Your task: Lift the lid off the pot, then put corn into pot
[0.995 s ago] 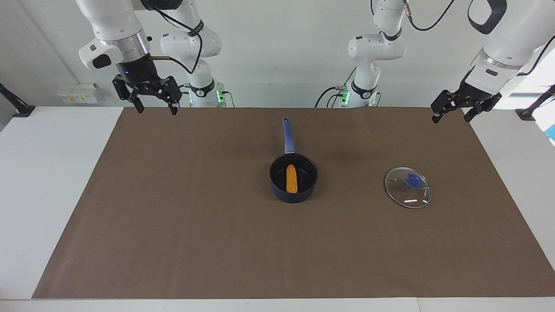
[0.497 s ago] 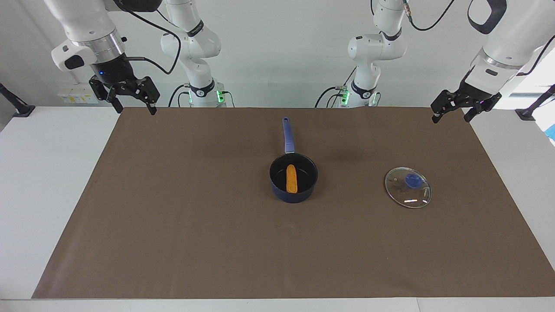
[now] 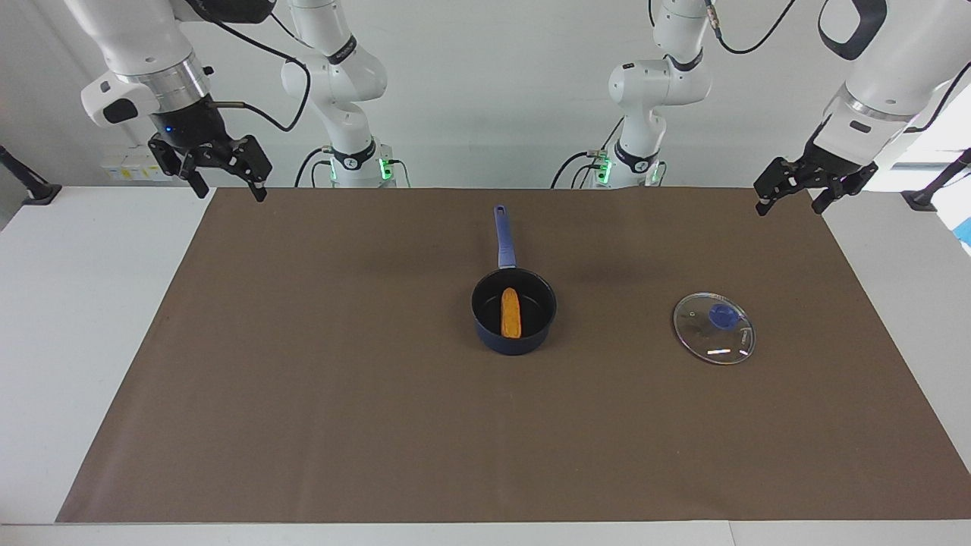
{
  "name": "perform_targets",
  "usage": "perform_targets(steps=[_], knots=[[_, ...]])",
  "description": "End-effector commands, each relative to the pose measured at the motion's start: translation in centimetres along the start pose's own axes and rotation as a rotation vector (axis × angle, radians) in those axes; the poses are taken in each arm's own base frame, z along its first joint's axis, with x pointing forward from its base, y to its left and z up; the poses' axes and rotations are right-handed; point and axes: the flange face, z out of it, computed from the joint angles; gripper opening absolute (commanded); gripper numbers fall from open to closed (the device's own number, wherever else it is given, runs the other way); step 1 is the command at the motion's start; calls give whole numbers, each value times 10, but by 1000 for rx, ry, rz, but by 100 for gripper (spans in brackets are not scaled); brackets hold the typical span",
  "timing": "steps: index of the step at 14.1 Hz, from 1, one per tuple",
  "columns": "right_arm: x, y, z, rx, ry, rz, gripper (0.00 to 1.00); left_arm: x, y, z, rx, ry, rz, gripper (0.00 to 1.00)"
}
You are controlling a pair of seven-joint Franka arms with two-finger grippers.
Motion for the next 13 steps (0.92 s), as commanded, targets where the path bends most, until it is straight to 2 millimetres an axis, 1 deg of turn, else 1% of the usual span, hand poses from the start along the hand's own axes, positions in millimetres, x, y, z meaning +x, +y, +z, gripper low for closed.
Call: perform_targets(steps=[1,3,7,9,10,13], knots=[[-15,4,2,5,-41,-28,100,-5,-3,-4,8,-5,-13,100],[-20,6,5,1,-41,-78,100,-5,-2,-4,8,-5,-11,100],[-19,4,5,-7,-36,-82,100,-5,-2,-4,8,-5,-11,100],[-18,5,3,-27,-29,-84,100,-5,-2,-4,8,-5,-11,100],[-16,3,1,-44,-24,-94,100,-5,-2,-4,8,-5,-11,100],[-16,2,-5,-45,-12,-93,100,-5,-2,-4,8,-5,-11,100]])
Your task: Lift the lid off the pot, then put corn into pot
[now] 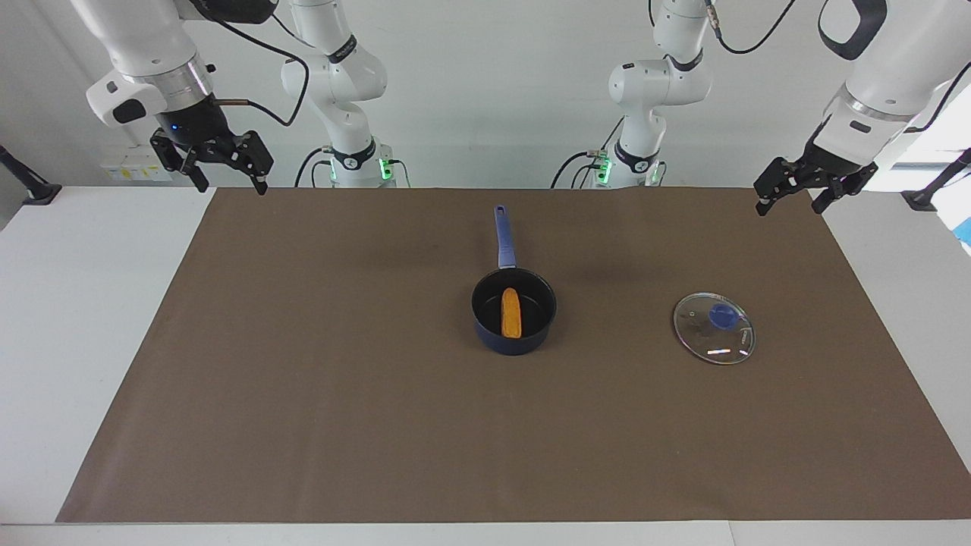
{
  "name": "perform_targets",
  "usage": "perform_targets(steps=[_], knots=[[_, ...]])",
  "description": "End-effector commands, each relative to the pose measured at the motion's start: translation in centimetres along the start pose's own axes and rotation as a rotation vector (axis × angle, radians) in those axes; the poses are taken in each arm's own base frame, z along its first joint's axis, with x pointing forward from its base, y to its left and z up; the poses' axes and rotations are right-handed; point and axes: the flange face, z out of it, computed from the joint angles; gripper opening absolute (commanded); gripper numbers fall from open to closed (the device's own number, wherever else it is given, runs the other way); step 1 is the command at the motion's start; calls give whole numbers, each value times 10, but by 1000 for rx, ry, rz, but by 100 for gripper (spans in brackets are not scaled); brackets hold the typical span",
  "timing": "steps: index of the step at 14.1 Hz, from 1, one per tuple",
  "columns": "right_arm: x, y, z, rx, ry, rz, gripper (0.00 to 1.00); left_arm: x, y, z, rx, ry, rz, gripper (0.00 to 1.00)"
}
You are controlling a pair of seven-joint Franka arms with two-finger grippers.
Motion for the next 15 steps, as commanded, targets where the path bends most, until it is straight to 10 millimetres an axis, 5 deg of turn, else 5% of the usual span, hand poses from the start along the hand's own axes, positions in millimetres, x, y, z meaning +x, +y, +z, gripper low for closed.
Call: perform_targets(steps=[1,15], knots=[[-4,0,-7,-5,19,-22,100,-5,-2,-4,8,-4,-11,100],[-5,0,-6,5,16,-26,100,-5,-2,-4,8,-4,-11,100]])
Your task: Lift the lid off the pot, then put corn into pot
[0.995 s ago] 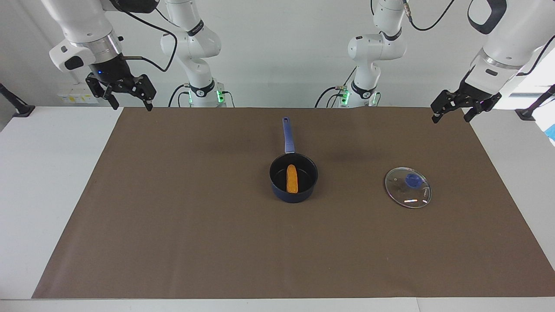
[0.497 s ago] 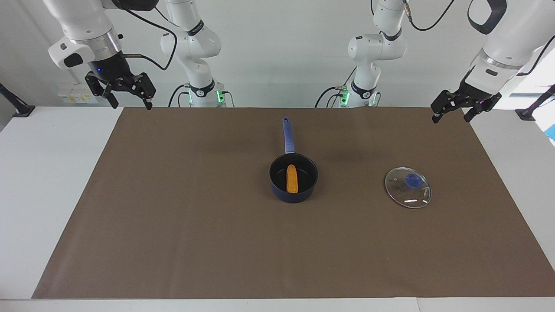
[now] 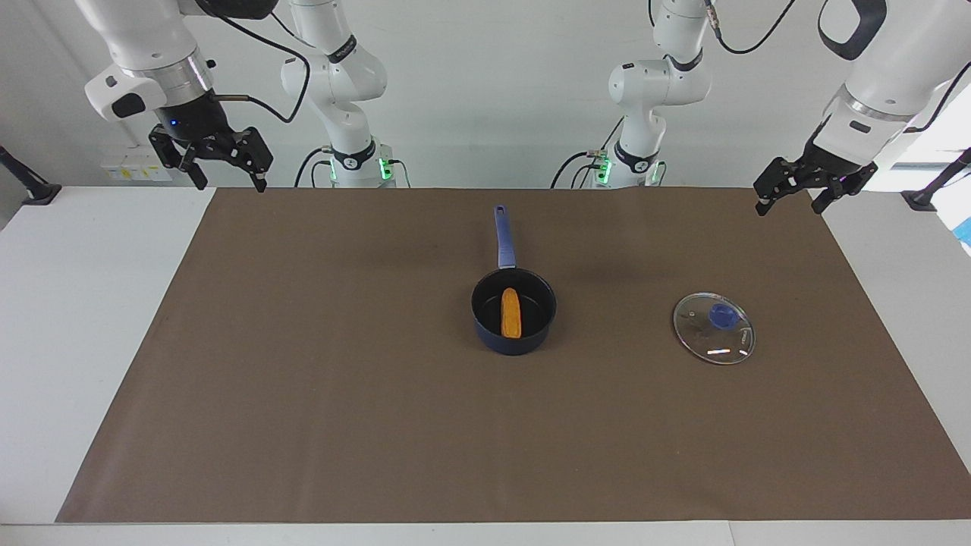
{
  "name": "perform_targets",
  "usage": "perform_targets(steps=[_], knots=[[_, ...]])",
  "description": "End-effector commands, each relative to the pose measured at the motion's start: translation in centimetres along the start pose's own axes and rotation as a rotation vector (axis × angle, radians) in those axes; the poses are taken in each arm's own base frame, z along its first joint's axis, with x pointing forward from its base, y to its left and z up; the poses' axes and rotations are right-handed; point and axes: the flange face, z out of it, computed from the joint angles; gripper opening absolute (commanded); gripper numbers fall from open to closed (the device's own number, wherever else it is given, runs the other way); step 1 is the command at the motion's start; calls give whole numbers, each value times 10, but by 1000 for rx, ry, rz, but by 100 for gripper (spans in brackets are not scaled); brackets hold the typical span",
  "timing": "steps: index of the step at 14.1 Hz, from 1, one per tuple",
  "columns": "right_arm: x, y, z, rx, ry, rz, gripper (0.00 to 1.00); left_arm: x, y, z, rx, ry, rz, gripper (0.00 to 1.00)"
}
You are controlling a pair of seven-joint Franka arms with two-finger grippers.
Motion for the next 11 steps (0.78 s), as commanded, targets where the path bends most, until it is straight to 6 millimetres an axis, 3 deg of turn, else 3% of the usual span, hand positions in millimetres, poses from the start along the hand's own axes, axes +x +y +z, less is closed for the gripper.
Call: perform_targets(steps=[1,7,11], knots=[[-4,2,-4,4,10,-22,100,-5,-2,-4,8,-4,-11,100],[-5,3,-3,4,3,-37,100,-5,-2,-4,8,-4,-11,100],[-6,4,-2,5,-2,-170,100,-7,-4,-9,8,5,-14,100]])
